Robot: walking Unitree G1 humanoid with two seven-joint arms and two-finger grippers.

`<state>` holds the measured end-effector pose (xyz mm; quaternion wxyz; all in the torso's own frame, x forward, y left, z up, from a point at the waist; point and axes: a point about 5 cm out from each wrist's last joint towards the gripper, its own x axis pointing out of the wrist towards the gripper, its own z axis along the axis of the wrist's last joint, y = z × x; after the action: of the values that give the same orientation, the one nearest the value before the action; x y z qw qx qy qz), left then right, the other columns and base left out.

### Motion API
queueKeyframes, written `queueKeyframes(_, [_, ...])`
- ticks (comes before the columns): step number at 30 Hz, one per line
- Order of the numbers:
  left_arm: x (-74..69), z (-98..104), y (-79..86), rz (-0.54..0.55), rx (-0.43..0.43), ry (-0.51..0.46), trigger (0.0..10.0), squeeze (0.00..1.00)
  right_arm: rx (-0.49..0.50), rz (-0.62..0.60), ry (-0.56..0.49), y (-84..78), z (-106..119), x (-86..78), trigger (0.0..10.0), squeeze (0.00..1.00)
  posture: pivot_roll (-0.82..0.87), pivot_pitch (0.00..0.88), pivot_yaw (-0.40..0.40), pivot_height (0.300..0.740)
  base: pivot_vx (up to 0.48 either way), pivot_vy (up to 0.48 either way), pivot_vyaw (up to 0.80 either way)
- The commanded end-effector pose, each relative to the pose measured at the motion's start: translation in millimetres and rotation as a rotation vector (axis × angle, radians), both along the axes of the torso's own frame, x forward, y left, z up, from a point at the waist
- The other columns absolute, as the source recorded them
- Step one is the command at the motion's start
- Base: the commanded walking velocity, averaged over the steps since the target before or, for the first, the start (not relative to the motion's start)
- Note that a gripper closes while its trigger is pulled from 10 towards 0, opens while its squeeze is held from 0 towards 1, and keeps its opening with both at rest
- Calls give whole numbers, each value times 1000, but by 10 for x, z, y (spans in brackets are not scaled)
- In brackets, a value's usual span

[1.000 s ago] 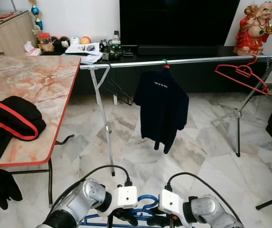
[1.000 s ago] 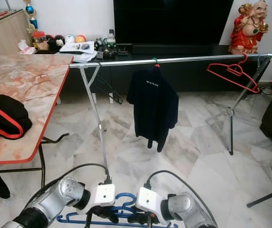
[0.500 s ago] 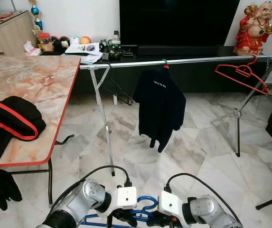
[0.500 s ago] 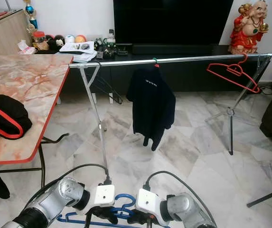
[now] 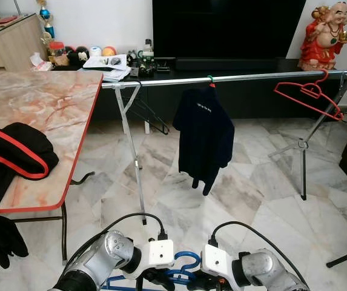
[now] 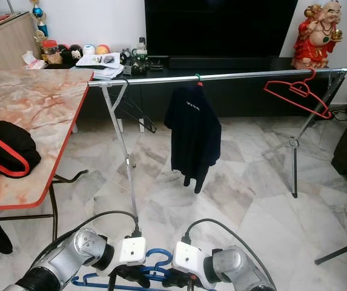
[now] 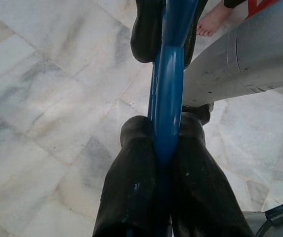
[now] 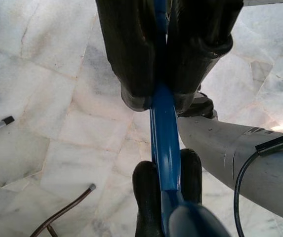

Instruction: Hang hanger

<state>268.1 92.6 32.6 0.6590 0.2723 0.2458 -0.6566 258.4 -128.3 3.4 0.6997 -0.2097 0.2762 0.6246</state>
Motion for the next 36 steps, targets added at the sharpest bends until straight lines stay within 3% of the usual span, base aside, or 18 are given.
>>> queueKeyframes(1, [33,196,-259,-57,-128,-63,10000,1000,9,22,-6,144,7,13,0,0,-32,0,-6,740,0,0,0])
queueKeyframes(19, [48,213,-62,-76,-70,-22,10000,1000,-114,6,-5,-34,-60,14,0,0,-38,0,0,740,0,0,0])
queueKeyframes(26, [95,205,213,-54,41,-47,10000,1000,-212,-81,-17,-313,-70,64,0,0,-30,0,-6,740,0,0,0])
queueKeyframes(27, [128,186,328,-14,81,-65,10000,1000,-227,-128,-20,-411,-58,87,0,0,-28,0,-6,740,0,0,0])
queueKeyframes(30, [164,165,437,44,109,-83,10000,1000,-236,-171,-27,-493,-41,110,0,0,-29,0,-4,740,0,0,0])
queueKeyframes(31, [201,153,534,114,115,-102,10000,486,-232,-224,-39,-580,0,150,0,0,-32,0,-1,740,0,0,0])
queueKeyframes(32, [225,145,608,173,115,-111,10000,200,-226,-248,-43,-618,21,168,0,0,-33,0,-1,740,0,0,0])
queueKeyframes(33, [225,145,608,173,115,-111,10000,200,-226,-248,-43,-618,21,168,0,0,-33,0,-1,740,0,0,0])
queueKeyframes(34, [246,135,695,237,111,-125,10000,0,-214,-281,-47,-662,48,191,0,0,-34,0,0,740,0,0,0])
queueKeyframes(35, [274,96,898,388,118,-166,10000,0,-181,-358,-57,-756,105,235,0,0,-42,0,3,740,0,0,0])
queueKeyframes(36, [273,81,967,440,115,-176,10000,0,-163,-392,-62,-794,131,253,0,0,-42,0,3,740,0,0,0])
